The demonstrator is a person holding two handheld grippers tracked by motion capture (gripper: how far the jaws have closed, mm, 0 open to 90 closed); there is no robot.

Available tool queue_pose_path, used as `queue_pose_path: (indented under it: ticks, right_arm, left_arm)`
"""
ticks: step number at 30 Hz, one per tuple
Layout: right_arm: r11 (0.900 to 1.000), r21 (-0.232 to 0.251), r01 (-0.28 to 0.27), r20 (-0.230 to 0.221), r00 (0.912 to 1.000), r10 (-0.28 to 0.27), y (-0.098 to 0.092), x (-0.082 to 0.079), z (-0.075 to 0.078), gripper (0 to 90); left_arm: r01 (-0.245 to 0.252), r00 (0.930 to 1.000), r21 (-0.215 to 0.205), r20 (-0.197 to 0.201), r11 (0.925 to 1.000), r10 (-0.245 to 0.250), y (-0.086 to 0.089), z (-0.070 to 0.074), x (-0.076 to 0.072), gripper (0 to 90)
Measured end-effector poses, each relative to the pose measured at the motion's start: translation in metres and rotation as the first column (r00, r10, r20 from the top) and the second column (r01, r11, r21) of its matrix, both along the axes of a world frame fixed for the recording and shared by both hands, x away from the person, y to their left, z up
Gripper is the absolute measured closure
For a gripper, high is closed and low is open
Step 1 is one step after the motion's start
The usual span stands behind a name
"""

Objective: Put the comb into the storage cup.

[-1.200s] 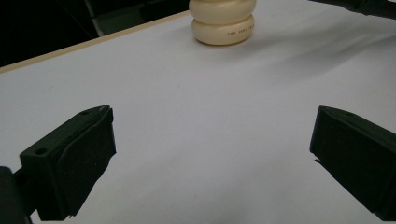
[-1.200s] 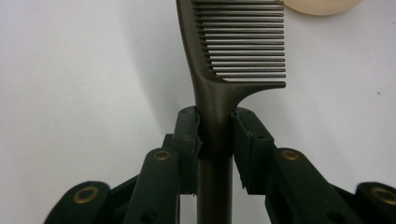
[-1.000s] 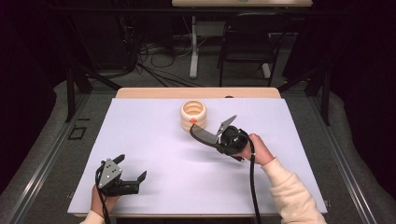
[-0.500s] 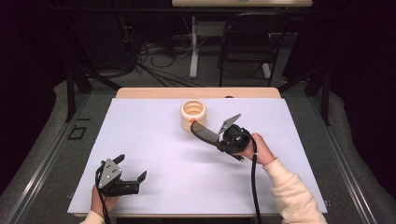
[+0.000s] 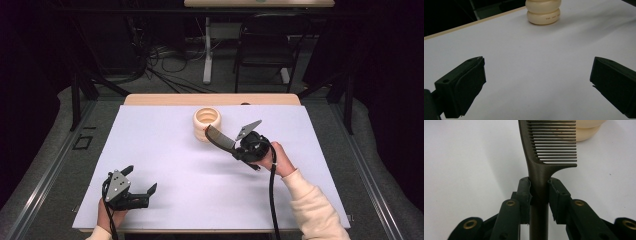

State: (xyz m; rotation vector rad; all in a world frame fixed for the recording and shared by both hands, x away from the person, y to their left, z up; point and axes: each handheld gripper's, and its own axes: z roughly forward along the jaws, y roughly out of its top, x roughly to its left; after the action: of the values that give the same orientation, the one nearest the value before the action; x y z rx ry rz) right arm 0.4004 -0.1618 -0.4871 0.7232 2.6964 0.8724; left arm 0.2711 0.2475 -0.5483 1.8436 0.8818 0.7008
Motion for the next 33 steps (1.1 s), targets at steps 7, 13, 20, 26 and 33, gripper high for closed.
queue_pose_path:
  ticks: [7, 13, 20, 26, 33]
  right_arm:
    - [1.000, 0.021, 0.014, 0.025, 0.9996, -0.014, -0.0017, 0.0011, 0.0014, 72.0]
    - [0.999, 0.030, 0.025, 0.031, 0.9992, -0.026, -0.0031, 0.0020, 0.0016, 72.0]
    - [0.997, 0.056, 0.052, 0.048, 0.9973, -0.055, -0.0051, 0.0024, 0.0036, 72.0]
    - [0.996, 0.065, 0.059, 0.058, 0.9964, -0.062, -0.0072, 0.0030, 0.0063, 72.0]
    - [0.993, 0.084, 0.078, 0.074, 0.9937, -0.084, -0.0079, 0.0038, 0.0064, 72.0]
  left_arm:
    - [0.001, 1.0000, -0.002, -0.001, 1.0000, -0.001, -0.0001, -0.0001, 0.0000, 0.0]
    - [0.001, 1.0000, -0.002, 0.000, 1.0000, -0.001, -0.0001, 0.0000, 0.0000, 0.0]
    - [0.001, 1.0000, -0.002, -0.001, 1.0000, -0.001, -0.0002, -0.0002, 0.0001, 0.0]
    - [0.002, 1.0000, -0.003, -0.001, 1.0000, -0.002, -0.0003, -0.0002, 0.0001, 0.0]
    - [0.002, 1.0000, 0.002, -0.004, 1.0000, -0.002, -0.0001, -0.0001, 0.0001, 0.0]
